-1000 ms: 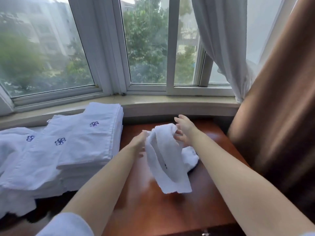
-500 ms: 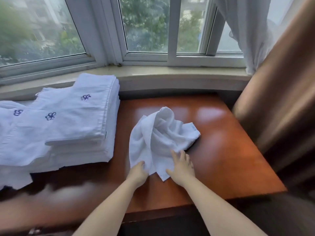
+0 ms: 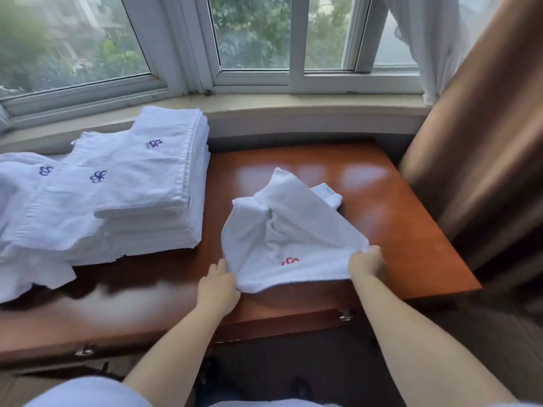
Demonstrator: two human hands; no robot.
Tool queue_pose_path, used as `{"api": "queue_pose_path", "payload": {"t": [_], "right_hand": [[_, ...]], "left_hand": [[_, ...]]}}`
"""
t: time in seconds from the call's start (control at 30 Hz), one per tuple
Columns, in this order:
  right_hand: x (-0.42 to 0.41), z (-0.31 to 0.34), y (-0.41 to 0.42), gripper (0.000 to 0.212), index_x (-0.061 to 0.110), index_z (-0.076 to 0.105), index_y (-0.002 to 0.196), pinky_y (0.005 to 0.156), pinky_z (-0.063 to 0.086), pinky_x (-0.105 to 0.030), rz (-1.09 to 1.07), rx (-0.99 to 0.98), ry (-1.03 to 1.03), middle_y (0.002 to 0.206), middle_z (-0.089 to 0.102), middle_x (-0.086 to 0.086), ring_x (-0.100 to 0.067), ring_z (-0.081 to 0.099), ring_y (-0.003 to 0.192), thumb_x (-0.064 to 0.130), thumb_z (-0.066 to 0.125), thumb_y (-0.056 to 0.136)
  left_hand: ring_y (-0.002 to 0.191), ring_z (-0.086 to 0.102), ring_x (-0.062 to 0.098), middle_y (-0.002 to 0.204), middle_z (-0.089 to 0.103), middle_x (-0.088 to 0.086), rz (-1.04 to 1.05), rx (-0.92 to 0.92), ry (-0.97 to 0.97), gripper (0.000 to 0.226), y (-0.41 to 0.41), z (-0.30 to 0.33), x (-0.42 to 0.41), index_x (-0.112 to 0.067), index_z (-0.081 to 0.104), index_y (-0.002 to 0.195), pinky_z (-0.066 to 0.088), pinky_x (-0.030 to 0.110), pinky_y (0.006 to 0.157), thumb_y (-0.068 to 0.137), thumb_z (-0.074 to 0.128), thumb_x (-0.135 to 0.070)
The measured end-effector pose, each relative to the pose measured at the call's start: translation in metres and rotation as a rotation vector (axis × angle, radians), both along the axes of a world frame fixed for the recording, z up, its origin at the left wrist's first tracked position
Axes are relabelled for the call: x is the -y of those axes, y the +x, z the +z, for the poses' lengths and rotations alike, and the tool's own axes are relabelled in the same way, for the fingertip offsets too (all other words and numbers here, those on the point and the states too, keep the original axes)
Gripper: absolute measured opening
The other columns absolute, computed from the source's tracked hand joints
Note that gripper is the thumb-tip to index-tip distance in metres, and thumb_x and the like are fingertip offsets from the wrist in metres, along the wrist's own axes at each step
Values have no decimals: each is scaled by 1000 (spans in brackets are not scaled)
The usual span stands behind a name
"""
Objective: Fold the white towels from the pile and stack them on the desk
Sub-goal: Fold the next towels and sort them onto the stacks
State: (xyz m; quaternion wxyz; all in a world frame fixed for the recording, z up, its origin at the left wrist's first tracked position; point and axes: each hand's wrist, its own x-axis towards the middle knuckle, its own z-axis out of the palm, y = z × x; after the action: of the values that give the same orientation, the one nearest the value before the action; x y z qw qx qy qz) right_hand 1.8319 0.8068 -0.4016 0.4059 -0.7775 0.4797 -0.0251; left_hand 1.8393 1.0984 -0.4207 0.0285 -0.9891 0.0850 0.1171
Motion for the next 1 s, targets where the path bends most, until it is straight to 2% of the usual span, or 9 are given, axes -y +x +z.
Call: {"api": "queue_pose_path", "payload": {"t": [0.1,0.2,0.3,0.4,0.5,0.6,0.7,0.8,1.0], "right_hand": [[15,-5,-23,45,6,42,130,99,40,-41,53,-319,-26,130,55,-18,-36,53,119,15,53,88],[3,-12,-39,57,16,31,139,100,36,-41,197,-360,-254,139,42,-15,-32,43,125,11,54,87],[-3,-19,-47,76,30,18,147,104,34,-36,628,-202,-680,151,20,-4,-25,30,133,8,54,84],[-17,-25,-48,61,30,29,144,97,41,-35,1125,-158,-788,133,51,3,-21,53,119,14,46,88],[-26,-23,-43,57,27,20,149,93,35,-36,1043,-164,-733,113,65,1,-23,61,102,26,36,94],[-29,-19,-37,39,24,48,131,89,32,-35,1081,-242,-857,106,66,1,-22,56,103,27,34,95],[-33,-18,-28,30,21,65,102,86,34,-33,1039,-246,-903,112,56,0,-20,47,104,26,36,96],[-30,-21,-12,28,13,60,111,87,38,-34,925,-96,-656,121,49,-4,-23,46,108,27,40,97],[-45,-9,51,51,16,44,137,100,35,-36,685,178,-301,139,47,-1,-24,41,126,39,52,93]], "left_hand": [[136,24,27,158,10,8,-166,22,133,37,-12,-1,-5,-15,55,124,38,32,90,88,48,-24],[141,18,27,160,0,8,-253,-24,162,44,-21,-2,-9,-16,45,132,38,33,94,88,45,-20],[129,33,25,155,17,6,-285,-127,132,49,-31,0,-11,-18,42,130,43,33,88,82,46,-12],[114,45,22,135,38,0,-249,-186,2,50,-34,5,-8,-23,39,134,47,34,84,85,46,-27],[115,52,24,140,40,1,-217,-256,2,66,-25,15,-1,-34,14,152,41,33,87,92,37,-47],[118,52,21,137,49,2,-164,-354,44,57,-20,25,15,-36,20,151,38,31,84,96,29,-49],[89,57,21,99,61,3,-106,-275,21,42,-14,27,35,-13,62,114,38,29,68,98,32,-39],[81,50,23,88,49,5,-101,-67,-70,30,5,28,44,-5,53,79,38,31,62,93,39,-27],[121,46,29,136,45,11,321,22,-566,47,77,30,45,-11,46,137,44,39,96,90,49,-17]]}}
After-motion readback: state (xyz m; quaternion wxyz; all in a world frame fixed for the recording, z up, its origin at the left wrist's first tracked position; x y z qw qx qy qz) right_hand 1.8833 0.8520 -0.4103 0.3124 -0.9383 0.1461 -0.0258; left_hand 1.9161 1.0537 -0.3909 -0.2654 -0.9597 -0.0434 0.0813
